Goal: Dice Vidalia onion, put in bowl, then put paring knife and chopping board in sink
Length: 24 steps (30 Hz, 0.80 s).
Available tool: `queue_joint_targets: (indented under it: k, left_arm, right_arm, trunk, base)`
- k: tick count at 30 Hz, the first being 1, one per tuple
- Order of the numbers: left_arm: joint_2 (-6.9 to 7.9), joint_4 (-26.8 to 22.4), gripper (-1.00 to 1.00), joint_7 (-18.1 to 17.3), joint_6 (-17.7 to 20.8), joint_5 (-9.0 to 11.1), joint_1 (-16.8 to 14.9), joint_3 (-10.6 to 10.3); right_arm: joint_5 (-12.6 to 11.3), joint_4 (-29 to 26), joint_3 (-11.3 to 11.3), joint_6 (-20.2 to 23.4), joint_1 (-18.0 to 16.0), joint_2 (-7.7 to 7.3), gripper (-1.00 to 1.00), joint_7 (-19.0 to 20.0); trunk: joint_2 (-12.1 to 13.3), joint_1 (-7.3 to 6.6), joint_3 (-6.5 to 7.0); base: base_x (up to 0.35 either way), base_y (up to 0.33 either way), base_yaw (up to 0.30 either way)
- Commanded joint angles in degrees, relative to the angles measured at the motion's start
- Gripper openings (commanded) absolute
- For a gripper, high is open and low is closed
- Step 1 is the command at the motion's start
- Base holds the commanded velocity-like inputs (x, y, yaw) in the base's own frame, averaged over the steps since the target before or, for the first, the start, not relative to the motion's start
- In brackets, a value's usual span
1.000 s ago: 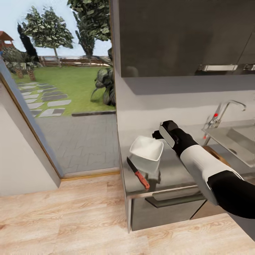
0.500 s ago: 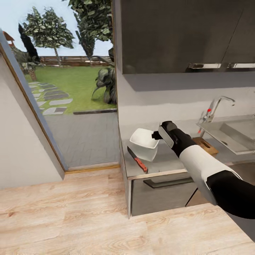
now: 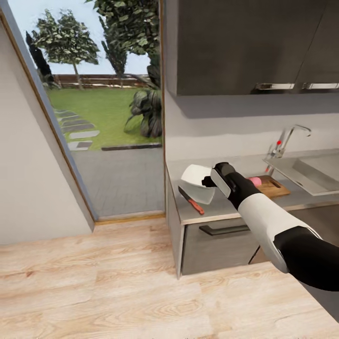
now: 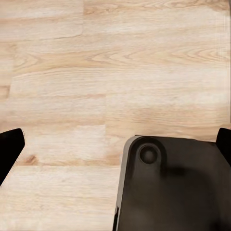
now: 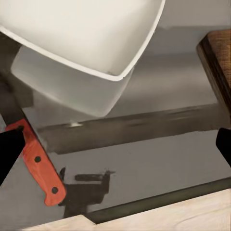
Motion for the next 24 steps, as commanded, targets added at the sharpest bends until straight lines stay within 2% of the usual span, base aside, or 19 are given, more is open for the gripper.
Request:
queue_joint_targets:
  k: [1,8,24]
  left_arm:
    - [0.05,-0.1,1.0,0.3,0.0,0.4,0.0,-0.5]
    - [0.05,-0.1,1.0,0.3,0.0,0.4,0.0,-0.5]
    - [0.05,-0.1,1.0,0.4,0.0,0.4,0.0,-0.5]
  right_arm:
    - [-0.6,0.0,0.3,0.1,-0.1,-0.02,1.0,-0.5]
    - [-0.6,0.5,0.3,0.1,0.0,-0.02,1.0,-0.5]
    - [-0.9,2.9,0.3,-0.6,0.3,0.7,1.0,0.4]
  trunk:
    - [-0.1,0.02,-0.09]
    - [-0.1,0.02,-0.09]
    - [-0.1,0.02,-0.09]
  base:
    - [-0.031,0.274,0.0]
    - [-0.009,0.195,0.0]
    - [0.0,0.013,0.0]
